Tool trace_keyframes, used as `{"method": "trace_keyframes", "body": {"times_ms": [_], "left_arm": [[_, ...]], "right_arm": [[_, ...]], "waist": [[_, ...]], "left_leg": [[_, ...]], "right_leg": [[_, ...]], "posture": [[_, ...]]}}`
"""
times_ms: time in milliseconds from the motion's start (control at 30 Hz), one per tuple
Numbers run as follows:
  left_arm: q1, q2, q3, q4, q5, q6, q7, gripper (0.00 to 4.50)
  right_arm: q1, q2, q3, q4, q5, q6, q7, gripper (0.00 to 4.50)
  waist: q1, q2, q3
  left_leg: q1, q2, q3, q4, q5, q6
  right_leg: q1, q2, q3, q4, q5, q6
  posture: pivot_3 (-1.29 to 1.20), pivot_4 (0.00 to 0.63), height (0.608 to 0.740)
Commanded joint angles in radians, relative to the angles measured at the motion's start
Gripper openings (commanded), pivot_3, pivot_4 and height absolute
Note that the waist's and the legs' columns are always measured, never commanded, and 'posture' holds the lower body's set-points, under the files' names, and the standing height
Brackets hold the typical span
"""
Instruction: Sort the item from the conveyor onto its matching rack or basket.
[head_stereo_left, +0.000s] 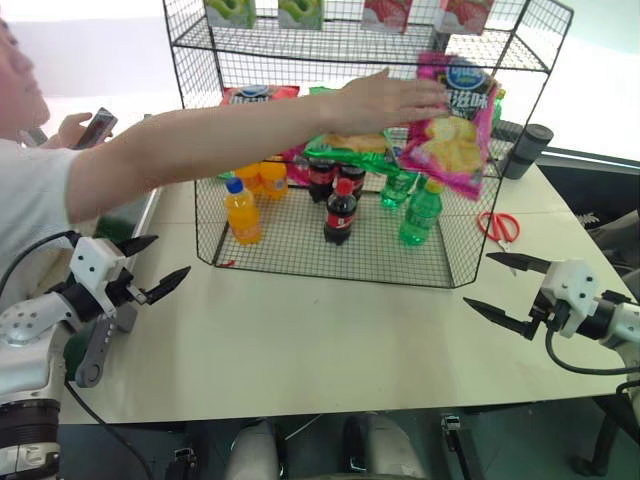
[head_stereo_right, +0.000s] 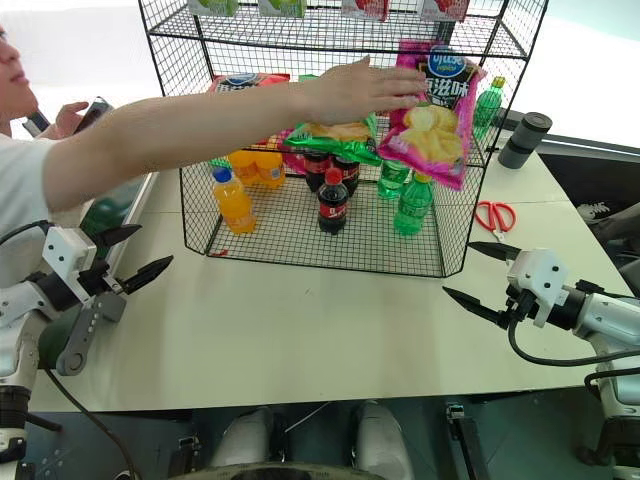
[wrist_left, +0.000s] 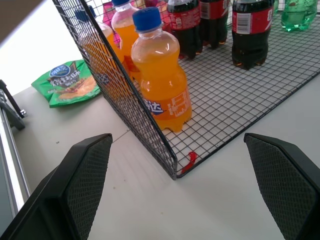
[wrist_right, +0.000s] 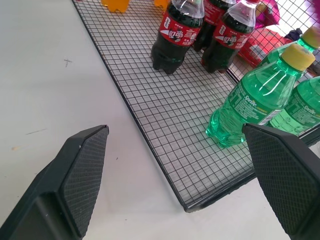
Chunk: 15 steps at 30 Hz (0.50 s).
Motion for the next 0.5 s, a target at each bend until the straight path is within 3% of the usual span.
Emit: {"method": "trace_keyframes", "body": {"times_ms": [33,500], "left_arm": [[-0.013,-0.001,0.002,-0.009,-0.005,-0.021,-0.002,4.5],[0.002,-0.008,0.01,-0.023,-0.008,-0.011,0.001,4.5]], "right_arm": [[-0.005,-0.003,-0.003,-0.034,0.006,-0.004,-0.001,4.45],[-0.021,-0.003,0.012,-0.03,0.006,0.0,-0.001,4.45]], "waist": [[0.0,0.0,0.0],[-0.001,0.0,0.0]], "left_leg": [[0.0,0.0,0.0,0.0,0.0,0.0],[0.0,0.0,0.0,0.0,0.0,0.0]], "right_leg": [[0.0,0.0,0.0,0.0,0.0,0.0],[0.0,0.0,0.0,0.0,0.0,0.0]], "posture": [[0.0,0.15,0.726],[0.0,0.15,0.726]]}}
